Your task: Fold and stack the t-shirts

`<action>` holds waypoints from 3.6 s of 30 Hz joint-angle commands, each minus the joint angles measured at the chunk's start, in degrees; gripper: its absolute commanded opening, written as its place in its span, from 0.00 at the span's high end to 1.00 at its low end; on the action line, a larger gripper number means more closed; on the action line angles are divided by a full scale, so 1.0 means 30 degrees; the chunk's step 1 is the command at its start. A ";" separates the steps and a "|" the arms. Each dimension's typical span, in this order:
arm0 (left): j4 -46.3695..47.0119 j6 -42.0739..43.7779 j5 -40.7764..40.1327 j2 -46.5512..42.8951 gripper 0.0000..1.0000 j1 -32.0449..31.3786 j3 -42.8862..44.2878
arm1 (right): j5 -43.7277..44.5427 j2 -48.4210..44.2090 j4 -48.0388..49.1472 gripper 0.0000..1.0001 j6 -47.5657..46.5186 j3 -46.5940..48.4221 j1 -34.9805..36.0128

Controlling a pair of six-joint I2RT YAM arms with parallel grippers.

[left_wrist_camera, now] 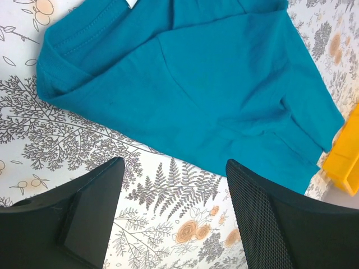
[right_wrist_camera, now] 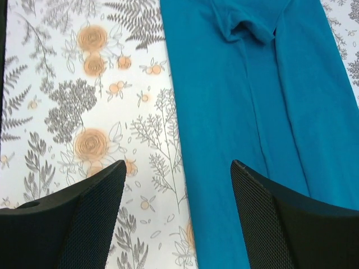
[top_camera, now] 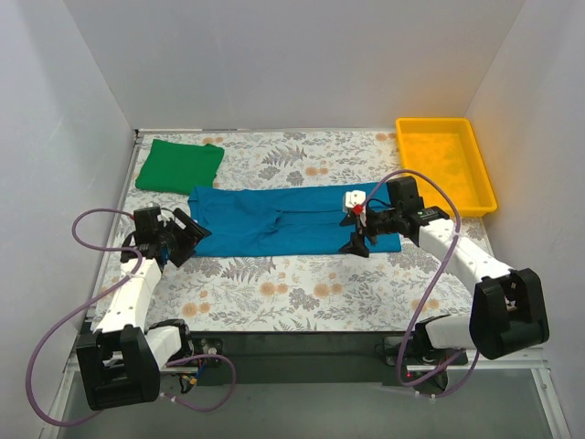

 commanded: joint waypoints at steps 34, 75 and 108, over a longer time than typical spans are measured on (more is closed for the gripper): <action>-0.1330 -0.5158 -0.4723 -0.0960 0.34 0.0113 -0.1335 | 1.0797 0.2826 -0.0140 0.66 -0.8990 -0.3073 0.0704; 0.1100 -0.1765 0.1249 -0.2100 0.37 0.0113 -0.1132 | 1.0329 -0.4116 -0.9134 0.48 -1.1192 -0.4424 0.2579; 0.1248 0.1609 0.4213 -0.3598 0.37 0.0113 0.0159 | 0.2740 1.1632 -0.4626 0.24 0.6325 1.4381 0.2492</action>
